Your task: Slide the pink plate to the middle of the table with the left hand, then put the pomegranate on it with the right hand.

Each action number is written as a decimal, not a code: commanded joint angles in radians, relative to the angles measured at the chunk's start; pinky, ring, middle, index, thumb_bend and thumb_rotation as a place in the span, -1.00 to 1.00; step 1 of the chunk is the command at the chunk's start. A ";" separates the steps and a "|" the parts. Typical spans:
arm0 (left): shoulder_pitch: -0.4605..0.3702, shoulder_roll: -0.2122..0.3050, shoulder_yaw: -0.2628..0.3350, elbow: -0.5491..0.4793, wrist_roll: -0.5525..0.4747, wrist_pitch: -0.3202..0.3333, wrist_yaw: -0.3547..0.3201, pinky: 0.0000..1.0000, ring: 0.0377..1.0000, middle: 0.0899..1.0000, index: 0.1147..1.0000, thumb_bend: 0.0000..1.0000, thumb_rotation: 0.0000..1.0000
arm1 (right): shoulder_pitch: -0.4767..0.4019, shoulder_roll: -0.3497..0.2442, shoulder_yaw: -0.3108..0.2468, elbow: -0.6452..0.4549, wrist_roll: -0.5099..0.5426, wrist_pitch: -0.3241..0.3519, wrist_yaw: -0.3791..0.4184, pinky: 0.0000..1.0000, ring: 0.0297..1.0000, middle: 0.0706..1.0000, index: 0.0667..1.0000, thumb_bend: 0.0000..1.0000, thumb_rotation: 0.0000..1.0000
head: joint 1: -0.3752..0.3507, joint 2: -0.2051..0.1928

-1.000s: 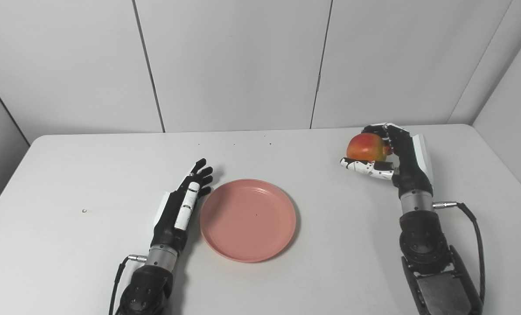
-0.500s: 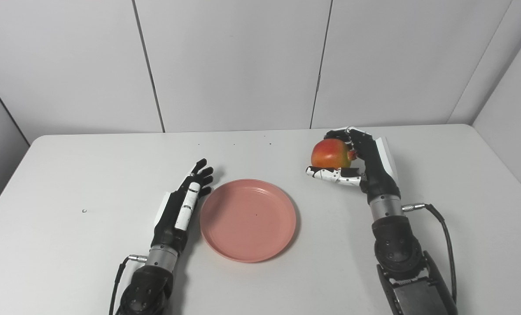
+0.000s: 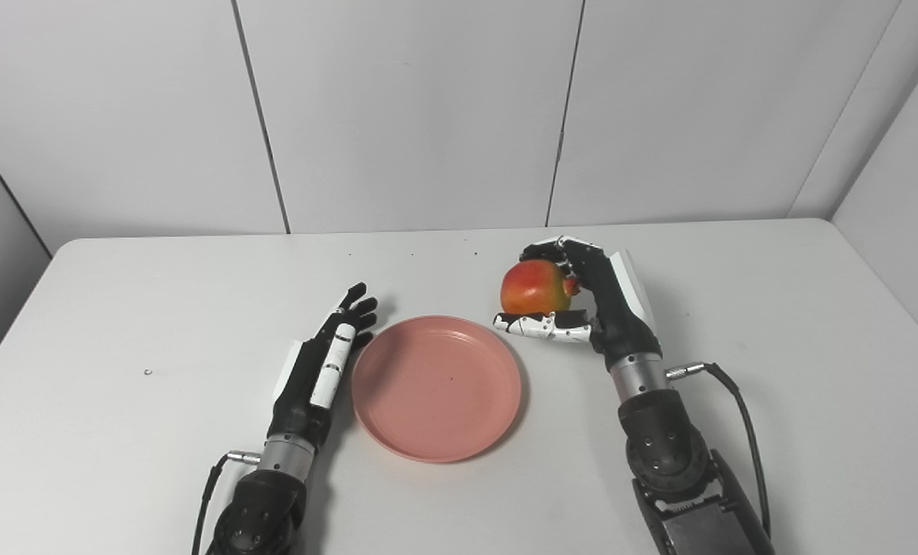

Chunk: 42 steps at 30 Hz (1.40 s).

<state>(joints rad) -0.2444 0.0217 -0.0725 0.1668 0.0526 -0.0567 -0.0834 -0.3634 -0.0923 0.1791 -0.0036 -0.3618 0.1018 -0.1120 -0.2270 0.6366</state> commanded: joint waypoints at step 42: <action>-0.011 -0.009 -0.018 -0.051 0.026 0.018 0.011 0.75 0.79 0.78 0.76 -0.19 1.00 | 0.033 0.076 0.169 -0.003 -0.070 -0.123 0.093 -0.22 -0.22 -0.11 0.02 0.02 -1.00 | 0.053 0.011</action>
<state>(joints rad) -0.2373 0.0157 -0.0860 0.1492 0.0687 -0.0386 -0.0773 -0.3101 -0.0247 0.3451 0.0192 -0.4246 0.0526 -0.0104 -0.1749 0.6473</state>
